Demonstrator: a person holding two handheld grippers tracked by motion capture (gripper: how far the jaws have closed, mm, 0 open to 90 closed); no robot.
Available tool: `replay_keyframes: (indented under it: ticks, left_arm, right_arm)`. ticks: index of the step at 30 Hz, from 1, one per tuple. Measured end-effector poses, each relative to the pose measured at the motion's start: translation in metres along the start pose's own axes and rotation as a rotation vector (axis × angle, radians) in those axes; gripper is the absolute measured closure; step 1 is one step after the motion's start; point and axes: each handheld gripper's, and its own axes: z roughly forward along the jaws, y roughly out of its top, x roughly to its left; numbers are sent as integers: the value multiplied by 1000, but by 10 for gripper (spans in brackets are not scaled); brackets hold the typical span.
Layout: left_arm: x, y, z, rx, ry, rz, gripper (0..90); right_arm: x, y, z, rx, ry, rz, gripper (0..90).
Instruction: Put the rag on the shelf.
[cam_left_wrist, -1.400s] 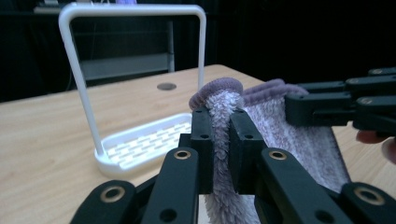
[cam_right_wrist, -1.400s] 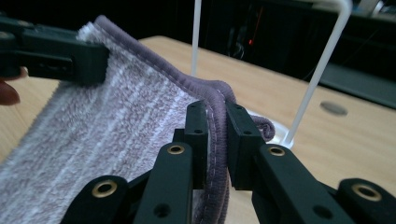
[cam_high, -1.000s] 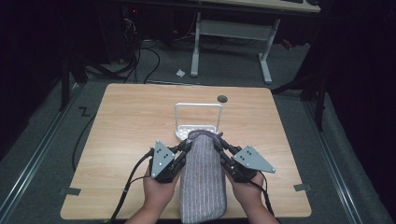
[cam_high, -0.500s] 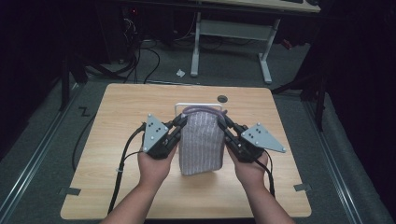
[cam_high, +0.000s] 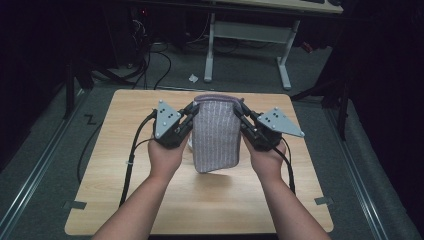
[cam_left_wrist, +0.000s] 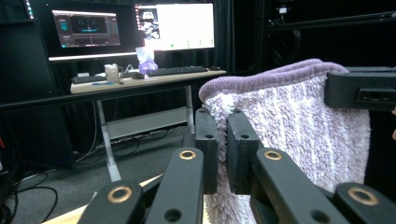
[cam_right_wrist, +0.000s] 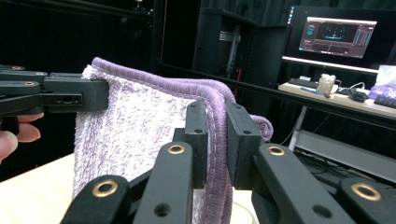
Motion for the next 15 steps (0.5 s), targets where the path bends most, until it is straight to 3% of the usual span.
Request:
replay_keyframes:
  ticks: [5,9,15]
  left_arm:
    - [6,5,5,-10,-2,24,848]
    - [13,8,13,-5,-18,8,850]
    - [22,15,30,9,-8,16,849]
  right_arm:
    - [-3,3,8,-3,-3,1,810]
    - [-8,5,17,0,-13,0,810]
    - [-17,11,31,3,-26,22,810]
